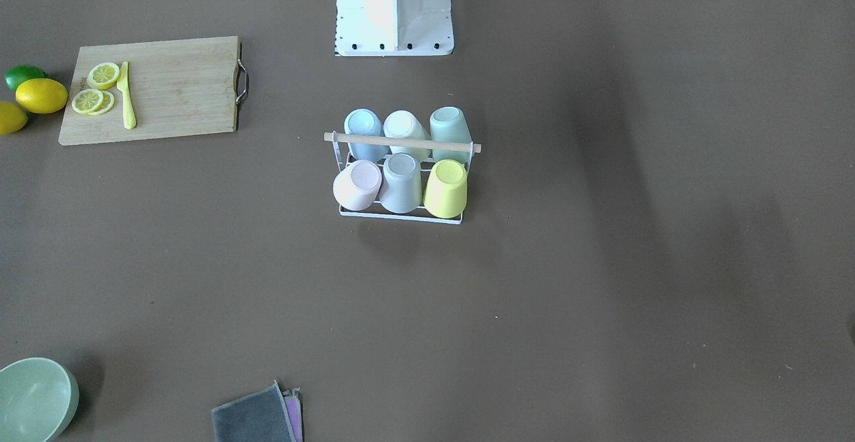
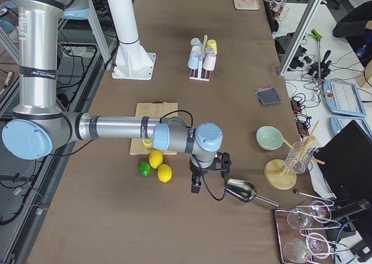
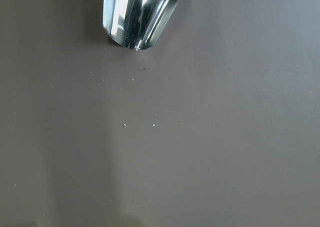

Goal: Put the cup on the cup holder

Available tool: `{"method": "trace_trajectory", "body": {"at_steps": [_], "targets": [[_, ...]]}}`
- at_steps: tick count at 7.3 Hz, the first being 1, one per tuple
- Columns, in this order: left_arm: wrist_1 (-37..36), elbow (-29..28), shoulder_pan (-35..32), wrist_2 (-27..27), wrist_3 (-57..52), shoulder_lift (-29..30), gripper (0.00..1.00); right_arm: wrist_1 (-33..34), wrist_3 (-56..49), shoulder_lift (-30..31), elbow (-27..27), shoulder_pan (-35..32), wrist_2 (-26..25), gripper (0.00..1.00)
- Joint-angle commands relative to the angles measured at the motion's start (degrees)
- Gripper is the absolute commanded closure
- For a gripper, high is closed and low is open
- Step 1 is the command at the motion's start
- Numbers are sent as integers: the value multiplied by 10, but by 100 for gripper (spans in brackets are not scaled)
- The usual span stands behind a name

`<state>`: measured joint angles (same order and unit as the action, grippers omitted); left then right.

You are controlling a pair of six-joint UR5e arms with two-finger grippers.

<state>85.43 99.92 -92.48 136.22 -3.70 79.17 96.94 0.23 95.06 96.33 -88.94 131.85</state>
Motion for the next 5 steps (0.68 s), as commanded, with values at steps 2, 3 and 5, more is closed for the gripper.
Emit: {"method": "trace_trajectory", "body": {"at_steps": [2, 3, 5], "targets": [[-3, -2, -7, -1, 44, 4, 2, 0, -1, 0, 0, 0, 0, 0], [-3, -2, -7, -1, 57, 4, 2, 0, -1, 0, 0, 0, 0, 0], [-2, -1, -7, 0, 76, 5, 2, 1, -1, 0, 0, 0, 0, 0]]}}
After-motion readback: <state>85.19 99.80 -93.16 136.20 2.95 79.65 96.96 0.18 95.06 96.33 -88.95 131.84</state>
